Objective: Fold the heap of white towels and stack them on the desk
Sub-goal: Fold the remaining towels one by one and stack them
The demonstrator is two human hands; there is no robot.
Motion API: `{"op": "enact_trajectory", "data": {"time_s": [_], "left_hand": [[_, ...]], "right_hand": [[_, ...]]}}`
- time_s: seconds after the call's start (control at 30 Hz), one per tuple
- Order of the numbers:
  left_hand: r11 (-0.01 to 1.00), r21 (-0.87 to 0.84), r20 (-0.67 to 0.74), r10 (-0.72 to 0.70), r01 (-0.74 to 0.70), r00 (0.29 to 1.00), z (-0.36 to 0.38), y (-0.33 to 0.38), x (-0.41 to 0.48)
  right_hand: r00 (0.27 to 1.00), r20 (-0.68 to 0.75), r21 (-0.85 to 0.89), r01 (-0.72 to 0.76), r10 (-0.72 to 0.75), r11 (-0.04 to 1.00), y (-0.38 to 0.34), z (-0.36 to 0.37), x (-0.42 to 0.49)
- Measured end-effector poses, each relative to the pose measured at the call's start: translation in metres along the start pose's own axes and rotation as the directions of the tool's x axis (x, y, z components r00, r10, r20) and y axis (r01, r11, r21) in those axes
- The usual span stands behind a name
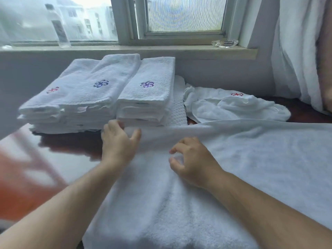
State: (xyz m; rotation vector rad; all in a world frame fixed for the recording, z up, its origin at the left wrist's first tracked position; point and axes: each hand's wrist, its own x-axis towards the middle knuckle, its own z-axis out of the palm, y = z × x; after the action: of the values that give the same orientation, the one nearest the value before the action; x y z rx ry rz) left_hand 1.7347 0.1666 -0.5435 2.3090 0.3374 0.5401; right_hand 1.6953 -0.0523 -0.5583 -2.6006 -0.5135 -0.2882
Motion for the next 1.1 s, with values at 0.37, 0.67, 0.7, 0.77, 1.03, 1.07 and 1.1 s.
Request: {"op": "enact_trajectory", "data": {"time_s": [0.37,0.67,0.7,0.77,1.03,1.07,1.1], "left_hand": [[0.923,-0.364,0.434,0.286,-0.125,0.854,-0.022,0.011,0.023],[0.881,-0.264,0.181,0.444,-0.392,0.877,-0.059,0.024,0.046],[0.876,-0.251,0.181,0.461,-0.412,0.869,-0.063,0.023,0.048],[0.882,-0.274,0.244,0.449,-0.384,0.859,-0.068,0.02,0.05],[0.986,-0.163,0.654,0.084,0.032,0.752,-0.053,0.013,0.035],[0.994,-0.106,0.665,0.078,-0.009,0.743,-0.05,0.013,0.033],[0.995,-0.052,0.652,0.103,-0.09,0.751,-0.049,0.014,0.03]], "right_hand": [[0.972,0.174,-0.084,0.172,-0.155,0.982,-0.025,0.011,-0.012],[0.924,0.361,-0.179,0.199,-0.124,0.964,-0.023,0.027,0.01],[0.925,0.359,-0.187,0.2,-0.123,0.962,-0.022,0.028,0.013],[0.928,0.353,-0.191,0.199,-0.122,0.961,-0.022,0.03,0.018],[0.952,0.265,-0.27,0.227,-0.155,0.935,-0.032,0.027,0.015],[0.953,0.248,-0.282,0.244,-0.175,0.928,-0.034,0.027,0.013],[0.952,0.239,-0.286,0.258,-0.192,0.923,-0.036,0.027,0.011]]}}
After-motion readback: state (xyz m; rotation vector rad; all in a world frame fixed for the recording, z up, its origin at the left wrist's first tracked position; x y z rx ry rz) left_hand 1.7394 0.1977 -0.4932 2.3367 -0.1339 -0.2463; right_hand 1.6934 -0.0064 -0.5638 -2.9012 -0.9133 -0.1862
